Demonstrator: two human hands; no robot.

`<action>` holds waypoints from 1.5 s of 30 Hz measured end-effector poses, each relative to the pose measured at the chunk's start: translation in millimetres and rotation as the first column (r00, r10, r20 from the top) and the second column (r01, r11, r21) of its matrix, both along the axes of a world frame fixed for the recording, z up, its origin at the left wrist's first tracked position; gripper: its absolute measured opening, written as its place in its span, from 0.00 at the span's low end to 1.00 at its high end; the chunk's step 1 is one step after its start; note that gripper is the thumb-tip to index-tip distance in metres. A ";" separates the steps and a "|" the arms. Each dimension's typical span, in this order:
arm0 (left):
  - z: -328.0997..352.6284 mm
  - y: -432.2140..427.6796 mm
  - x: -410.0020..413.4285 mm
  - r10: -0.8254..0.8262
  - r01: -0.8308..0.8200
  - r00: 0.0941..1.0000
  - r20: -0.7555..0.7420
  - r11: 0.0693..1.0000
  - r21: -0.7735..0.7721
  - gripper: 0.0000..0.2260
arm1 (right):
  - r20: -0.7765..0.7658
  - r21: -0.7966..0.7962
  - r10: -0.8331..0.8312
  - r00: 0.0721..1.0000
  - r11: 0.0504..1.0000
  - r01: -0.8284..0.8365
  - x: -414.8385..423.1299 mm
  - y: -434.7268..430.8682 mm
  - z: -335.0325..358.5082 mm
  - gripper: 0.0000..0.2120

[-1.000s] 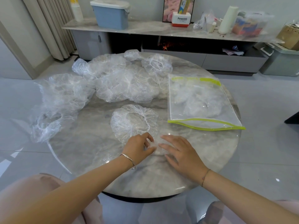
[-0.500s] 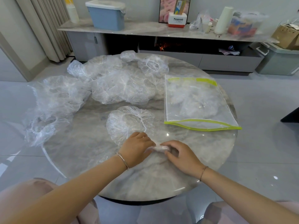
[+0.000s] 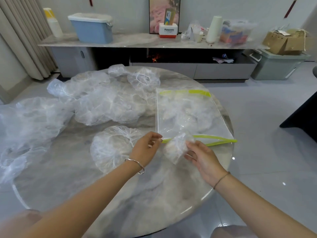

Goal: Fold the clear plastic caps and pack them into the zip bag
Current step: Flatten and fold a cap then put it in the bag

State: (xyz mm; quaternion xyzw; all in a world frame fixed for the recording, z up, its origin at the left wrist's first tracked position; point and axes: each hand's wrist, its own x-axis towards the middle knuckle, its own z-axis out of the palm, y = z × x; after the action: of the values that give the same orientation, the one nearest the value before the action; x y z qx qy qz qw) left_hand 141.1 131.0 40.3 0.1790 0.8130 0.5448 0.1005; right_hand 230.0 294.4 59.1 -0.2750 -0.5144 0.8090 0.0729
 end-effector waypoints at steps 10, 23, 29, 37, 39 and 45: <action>-28.7 59.7 -52.5 -0.283 0.126 0.904 -0.320 0.892 -0.434 0.21 | -0.414 0.885 0.069 0.907 0.264 0.384 -9.3 48.8 12.6 0.09; -18.9 82.2 -42.4 -0.193 0.214 0.960 -0.201 0.973 0.088 0.14 | -0.187 0.967 0.186 0.965 -0.136 0.214 -68.6 47.8 -70.9 0.12; -29.3 78.9 -45.2 -0.218 0.237 0.942 -0.257 0.970 0.045 0.17 | 0.267 0.955 0.281 0.922 -0.205 -0.214 -70.6 47.4 -73.4 0.30; -38.1 78.1 -40.9 -0.226 0.227 0.916 -0.331 0.973 -0.036 0.16 | 0.570 0.817 0.277 0.774 -0.295 -0.495 -112.8 68.3 -68.1 0.31; -37.7 77.3 -44.6 -0.231 0.227 0.918 -0.324 0.973 -0.049 0.17 | 0.609 0.786 0.249 0.753 -0.312 -0.533 -122.7 66.5 -68.1 0.27; -26.3 71.9 -63.5 -0.260 0.252 0.954 -0.152 0.965 -0.071 0.15 | 0.578 0.812 0.291 0.762 -0.291 -0.505 -71.4 50.6 -57.7 0.35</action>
State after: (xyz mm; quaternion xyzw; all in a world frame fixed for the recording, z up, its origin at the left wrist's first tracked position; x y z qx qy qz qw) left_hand 77.6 202.9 14.0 0.3233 0.8020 0.4902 0.1091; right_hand 158.6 345.0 1.4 0.0045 -0.9920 0.1070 -0.0667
